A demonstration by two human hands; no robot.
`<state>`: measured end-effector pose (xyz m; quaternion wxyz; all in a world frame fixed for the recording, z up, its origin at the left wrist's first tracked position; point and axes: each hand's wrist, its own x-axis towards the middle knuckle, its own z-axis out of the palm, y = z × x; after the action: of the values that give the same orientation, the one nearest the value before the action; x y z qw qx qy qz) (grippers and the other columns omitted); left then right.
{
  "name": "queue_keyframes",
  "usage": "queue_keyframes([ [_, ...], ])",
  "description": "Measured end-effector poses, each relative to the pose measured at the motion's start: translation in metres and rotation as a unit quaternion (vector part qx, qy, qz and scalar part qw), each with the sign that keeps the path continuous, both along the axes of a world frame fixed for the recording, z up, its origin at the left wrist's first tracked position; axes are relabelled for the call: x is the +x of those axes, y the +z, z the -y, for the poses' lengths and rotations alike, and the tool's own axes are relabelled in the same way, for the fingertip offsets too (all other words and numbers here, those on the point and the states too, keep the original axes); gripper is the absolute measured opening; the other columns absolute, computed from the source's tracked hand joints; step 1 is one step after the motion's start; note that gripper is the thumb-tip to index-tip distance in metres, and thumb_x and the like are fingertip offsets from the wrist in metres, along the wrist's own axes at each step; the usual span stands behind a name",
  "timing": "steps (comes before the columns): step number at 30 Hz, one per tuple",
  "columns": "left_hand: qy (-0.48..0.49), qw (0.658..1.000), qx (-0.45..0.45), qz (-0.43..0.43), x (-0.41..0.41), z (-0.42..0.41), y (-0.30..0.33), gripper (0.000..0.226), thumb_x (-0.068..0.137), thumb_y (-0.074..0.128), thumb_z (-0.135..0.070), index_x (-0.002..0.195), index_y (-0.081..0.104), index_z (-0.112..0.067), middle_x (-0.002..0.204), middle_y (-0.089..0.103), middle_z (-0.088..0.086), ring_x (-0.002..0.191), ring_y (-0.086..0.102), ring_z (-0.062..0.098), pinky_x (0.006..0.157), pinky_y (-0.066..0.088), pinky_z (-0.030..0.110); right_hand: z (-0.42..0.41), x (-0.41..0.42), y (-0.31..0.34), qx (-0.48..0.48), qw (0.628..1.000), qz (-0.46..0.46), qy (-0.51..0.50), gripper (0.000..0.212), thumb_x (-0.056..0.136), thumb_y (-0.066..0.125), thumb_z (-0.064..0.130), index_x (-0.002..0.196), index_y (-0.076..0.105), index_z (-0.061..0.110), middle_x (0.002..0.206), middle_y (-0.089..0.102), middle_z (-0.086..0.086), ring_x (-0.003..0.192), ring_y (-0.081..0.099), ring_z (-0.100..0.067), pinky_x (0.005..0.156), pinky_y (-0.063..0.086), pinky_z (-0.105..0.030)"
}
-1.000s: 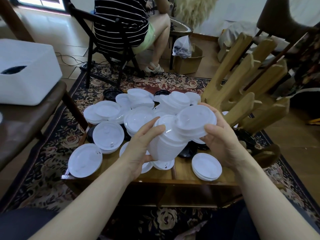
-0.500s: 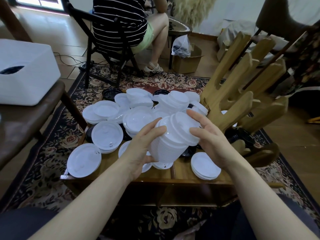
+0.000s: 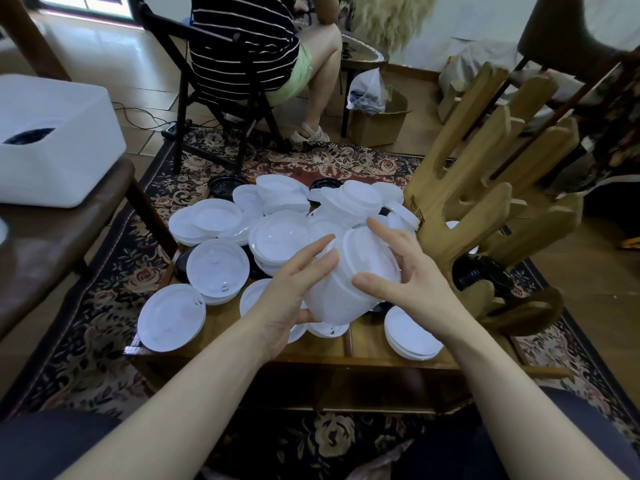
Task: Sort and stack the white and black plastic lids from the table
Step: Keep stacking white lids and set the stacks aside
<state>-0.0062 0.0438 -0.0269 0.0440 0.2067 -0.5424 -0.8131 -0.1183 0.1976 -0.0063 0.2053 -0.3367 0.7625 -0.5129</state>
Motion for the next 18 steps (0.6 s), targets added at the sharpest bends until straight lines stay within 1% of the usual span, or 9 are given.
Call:
queue_keyframes([
  [1, 0.001, 1.000, -0.001, 0.001, 0.000, -0.001, 0.000, 0.045, 0.086, 0.067, -0.051, 0.130, 0.061, -0.047, 0.135, 0.061, -0.015, 0.124, 0.058, 0.012, 0.094, 0.057, 0.046, 0.000, -0.001, 0.000, 0.000, 1.000, 0.001, 0.002, 0.082, 0.062, 0.083, 0.061, 0.134, 0.045, 0.048, 0.132, 0.046, 0.019, 0.127, 0.041, 0.009, 0.099, 0.040, -0.018],
  [4, 0.003, 1.000, -0.008, 0.006, -0.001, -0.001, 0.000, 0.036, 0.093, 0.060, -0.046, 0.129, 0.062, -0.045, 0.132, 0.062, -0.014, 0.122, 0.058, 0.012, 0.094, 0.057, 0.047, 0.001, -0.001, -0.002, -0.007, 1.000, 0.002, 0.001, 0.082, 0.059, 0.079, 0.058, 0.134, 0.050, 0.044, 0.135, 0.049, 0.016, 0.129, 0.046, -0.001, 0.099, 0.048, -0.028],
  [7, 0.006, 1.000, -0.014, 0.004, -0.001, -0.002, 0.001, 0.034, 0.095, 0.058, -0.046, 0.128, 0.063, -0.044, 0.130, 0.063, -0.015, 0.122, 0.058, 0.012, 0.094, 0.057, 0.046, 0.000, 0.000, 0.000, -0.009, 1.000, -0.004, -0.002, 0.080, 0.058, 0.078, 0.059, 0.132, 0.052, 0.043, 0.133, 0.050, 0.016, 0.127, 0.047, 0.000, 0.100, 0.049, -0.031],
  [8, 0.006, 1.000, -0.015, 0.001, 0.000, -0.002, 0.001, 0.033, 0.095, 0.057, -0.046, 0.127, 0.063, -0.044, 0.131, 0.063, -0.016, 0.122, 0.058, 0.011, 0.095, 0.057, 0.046, 0.000, 0.002, 0.000, -0.007, 1.000, -0.015, -0.008, 0.079, 0.059, 0.077, 0.060, 0.132, 0.052, 0.042, 0.132, 0.051, 0.017, 0.126, 0.047, 0.002, 0.101, 0.047, -0.029],
  [10, 0.005, 1.000, -0.017, -0.005, 0.000, -0.003, 0.001, 0.034, 0.094, 0.057, -0.047, 0.128, 0.062, -0.044, 0.132, 0.062, -0.016, 0.123, 0.057, 0.011, 0.095, 0.056, 0.045, 0.002, 0.006, -0.002, -0.001, 0.999, -0.047, -0.028, 0.078, 0.061, 0.077, 0.059, 0.133, 0.051, 0.040, 0.131, 0.050, 0.019, 0.124, 0.044, 0.008, 0.101, 0.042, -0.021],
  [12, 0.000, 1.000, -0.015, -0.008, 0.000, -0.004, 0.001, 0.043, 0.088, 0.059, -0.052, 0.131, 0.059, -0.043, 0.133, 0.061, -0.015, 0.123, 0.058, 0.011, 0.096, 0.056, 0.045, 0.006, 0.011, -0.005, 0.006, 0.995, -0.091, -0.043, 0.079, 0.065, 0.077, 0.052, 0.136, 0.050, 0.032, 0.130, 0.047, 0.014, 0.123, 0.041, 0.009, 0.100, 0.037, -0.012],
  [14, -0.004, 1.000, -0.012, -0.007, 0.000, -0.005, -0.001, 0.053, 0.081, 0.064, -0.057, 0.133, 0.057, -0.044, 0.134, 0.061, -0.015, 0.123, 0.060, 0.012, 0.098, 0.055, 0.046, 0.009, 0.014, -0.008, 0.006, 0.992, -0.117, -0.040, 0.082, 0.067, 0.082, 0.052, 0.138, 0.051, 0.025, 0.128, 0.045, 0.008, 0.123, 0.040, 0.008, 0.098, 0.032, -0.004],
  [16, -0.007, 1.000, -0.009, -0.006, 0.001, -0.006, -0.003, 0.057, 0.079, 0.070, -0.060, 0.133, 0.057, -0.045, 0.136, 0.060, -0.013, 0.123, 0.060, 0.013, 0.099, 0.054, 0.048, 0.009, 0.013, -0.008, 0.004, 0.993, -0.116, -0.034, 0.081, 0.066, 0.078, 0.051, 0.137, 0.051, 0.025, 0.127, 0.045, 0.005, 0.123, 0.040, 0.007, 0.097, 0.029, -0.002],
  [18, -0.009, 1.000, -0.016, -0.008, 0.001, -0.006, -0.004, 0.058, 0.074, 0.068, -0.059, 0.130, 0.058, -0.047, 0.137, 0.059, -0.014, 0.121, 0.061, 0.011, 0.099, 0.055, 0.047, 0.008, 0.013, -0.008, 0.005, 0.992, -0.119, -0.030, 0.079, 0.066, 0.078, 0.052, 0.136, 0.050, 0.028, 0.128, 0.045, 0.005, 0.124, 0.040, 0.006, 0.098, 0.029, -0.002],
])
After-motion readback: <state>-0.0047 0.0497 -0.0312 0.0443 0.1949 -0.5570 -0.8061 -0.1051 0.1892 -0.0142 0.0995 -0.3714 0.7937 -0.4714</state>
